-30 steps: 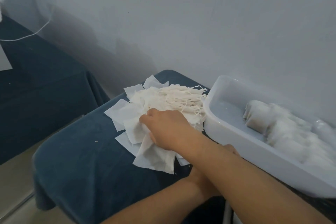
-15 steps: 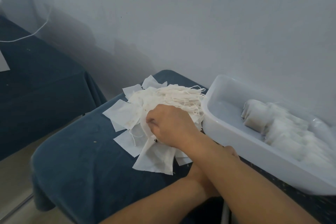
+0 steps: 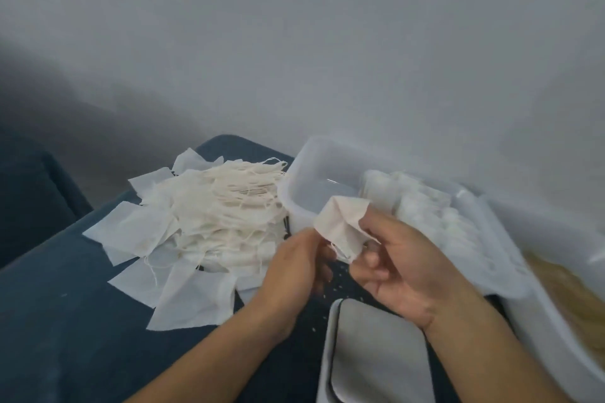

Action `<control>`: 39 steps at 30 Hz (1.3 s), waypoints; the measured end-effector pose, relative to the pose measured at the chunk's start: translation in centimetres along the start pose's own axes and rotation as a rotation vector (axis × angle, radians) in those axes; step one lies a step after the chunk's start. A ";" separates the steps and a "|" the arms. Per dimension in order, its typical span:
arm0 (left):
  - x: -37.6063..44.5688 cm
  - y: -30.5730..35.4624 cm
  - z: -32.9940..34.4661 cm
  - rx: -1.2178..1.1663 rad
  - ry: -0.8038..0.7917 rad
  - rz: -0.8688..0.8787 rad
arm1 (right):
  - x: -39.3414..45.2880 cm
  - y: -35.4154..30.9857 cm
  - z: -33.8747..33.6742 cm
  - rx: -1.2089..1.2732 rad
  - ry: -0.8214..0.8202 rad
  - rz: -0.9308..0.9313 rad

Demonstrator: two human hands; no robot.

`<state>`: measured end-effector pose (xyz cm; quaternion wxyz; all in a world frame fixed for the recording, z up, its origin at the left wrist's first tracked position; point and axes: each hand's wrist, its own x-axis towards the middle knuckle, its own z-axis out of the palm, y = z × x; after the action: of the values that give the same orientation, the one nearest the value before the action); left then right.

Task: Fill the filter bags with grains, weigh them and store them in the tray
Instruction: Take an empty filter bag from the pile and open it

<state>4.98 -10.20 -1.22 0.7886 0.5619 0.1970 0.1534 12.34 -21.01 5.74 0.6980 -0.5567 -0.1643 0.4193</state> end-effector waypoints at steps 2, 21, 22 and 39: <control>0.7 -0.8 0.0 -0.188 -0.120 -0.047 | -1.9 0.9 -2.6 0.068 0.088 0.044; 0.7 -3.0 0.2 -0.033 -0.295 -0.041 | -5.9 6.2 -8.3 0.197 0.076 0.158; 0.8 -3.1 0.3 -0.058 -0.274 -0.035 | -6.0 6.3 -8.3 0.231 0.090 0.146; 1.3 -1.8 5.0 -0.039 -0.248 0.067 | -6.9 5.3 -9.1 0.314 0.194 -0.150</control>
<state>8.61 -14.29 -1.69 0.8123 0.5672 0.0762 0.1128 12.42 -32.02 -0.44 0.8180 -0.4650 -0.0701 0.3311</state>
